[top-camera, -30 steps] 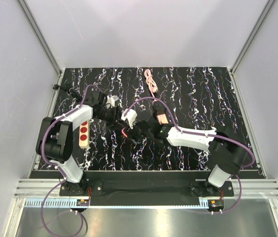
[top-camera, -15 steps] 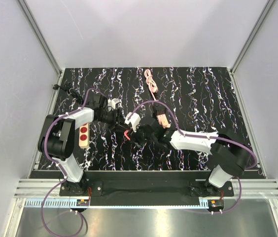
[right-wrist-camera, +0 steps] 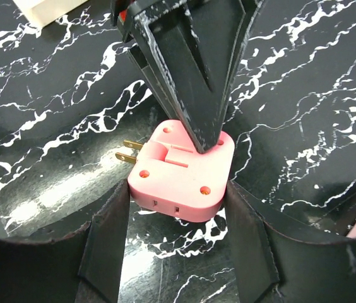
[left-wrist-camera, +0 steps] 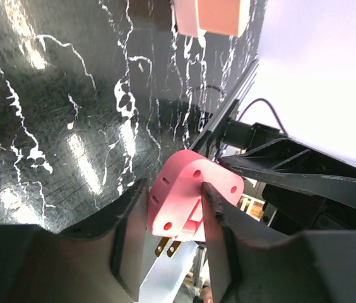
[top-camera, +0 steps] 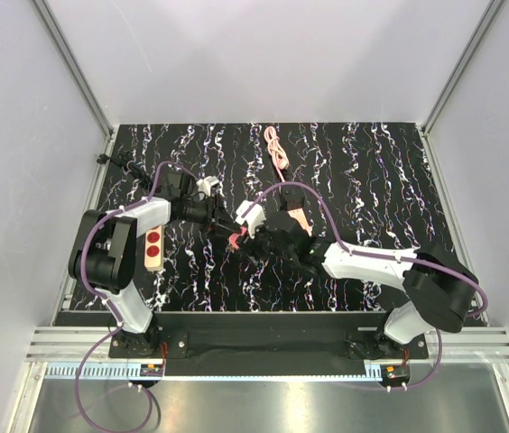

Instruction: Insert the plug

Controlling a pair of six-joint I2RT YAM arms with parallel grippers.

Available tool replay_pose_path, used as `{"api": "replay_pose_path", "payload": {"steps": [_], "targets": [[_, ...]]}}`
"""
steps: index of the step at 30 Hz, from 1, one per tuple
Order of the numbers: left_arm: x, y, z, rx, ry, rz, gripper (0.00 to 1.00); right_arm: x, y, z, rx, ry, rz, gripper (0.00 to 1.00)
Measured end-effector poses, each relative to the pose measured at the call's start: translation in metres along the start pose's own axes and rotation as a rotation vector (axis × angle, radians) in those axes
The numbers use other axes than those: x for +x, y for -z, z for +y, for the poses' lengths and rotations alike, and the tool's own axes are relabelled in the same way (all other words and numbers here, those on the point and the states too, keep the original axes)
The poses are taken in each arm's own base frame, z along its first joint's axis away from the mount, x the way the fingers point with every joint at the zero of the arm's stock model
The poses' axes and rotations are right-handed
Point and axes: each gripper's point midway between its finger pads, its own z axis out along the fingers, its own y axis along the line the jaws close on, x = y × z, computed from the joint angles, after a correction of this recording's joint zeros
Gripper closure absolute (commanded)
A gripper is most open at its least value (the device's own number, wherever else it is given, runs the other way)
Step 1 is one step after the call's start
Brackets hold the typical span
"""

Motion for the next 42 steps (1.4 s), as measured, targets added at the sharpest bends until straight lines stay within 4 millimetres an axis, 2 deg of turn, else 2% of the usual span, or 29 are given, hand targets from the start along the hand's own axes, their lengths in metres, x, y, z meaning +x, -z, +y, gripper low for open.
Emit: {"api": "replay_pose_path", "payload": {"steps": [2,3,7,14,19,26,29,32,33,34,35,38,40,42], "targets": [[-0.002,0.001,-0.003,0.008,0.002,-0.01,0.62,-0.002,0.001,-0.002,0.01,0.003,-0.012,1.0],[-0.003,0.002,-0.005,0.01,0.0,-0.015,0.52,-0.004,0.001,-0.003,0.015,0.003,-0.018,1.0],[-0.004,0.006,-0.016,0.034,-0.003,-0.025,0.37,-0.016,0.004,-0.004,0.021,0.006,-0.064,1.0],[0.002,0.008,-0.034,0.096,0.031,0.015,0.35,-0.036,0.019,-0.011,0.055,0.028,-0.132,1.0],[-0.002,0.018,-0.062,0.149,0.001,0.016,0.35,-0.058,0.036,-0.018,0.085,0.052,-0.197,1.0],[0.002,0.033,-0.107,0.209,-0.072,-0.008,0.44,-0.094,0.061,-0.022,0.105,0.085,-0.309,1.0],[0.006,0.036,-0.124,0.249,-0.082,-0.009,0.57,-0.103,0.066,-0.023,0.109,0.091,-0.34,1.0],[0.007,0.039,-0.137,0.304,-0.075,-0.03,0.77,-0.108,0.068,-0.024,0.111,0.089,-0.36,0.99],[0.008,0.041,-0.141,0.329,-0.058,-0.036,0.82,-0.108,0.068,-0.023,0.111,0.085,-0.364,0.96],[0.008,0.042,-0.145,0.353,-0.065,-0.046,0.97,-0.109,0.069,-0.023,0.111,0.077,-0.373,0.9],[0.008,0.044,-0.147,0.379,-0.07,-0.053,1.0,-0.111,0.07,-0.024,0.112,0.063,-0.385,0.71],[0.006,0.048,-0.154,0.435,-0.05,-0.067,1.0,-0.118,0.073,-0.025,0.121,0.032,-0.423,0.31],[0.006,0.048,-0.158,0.463,-0.025,-0.06,1.0,-0.121,0.077,-0.024,0.122,-0.006,-0.443,0.23],[0.006,0.049,-0.165,0.487,-0.031,-0.058,1.0,-0.114,0.077,-0.023,0.116,-0.066,-0.436,0.2]]}}
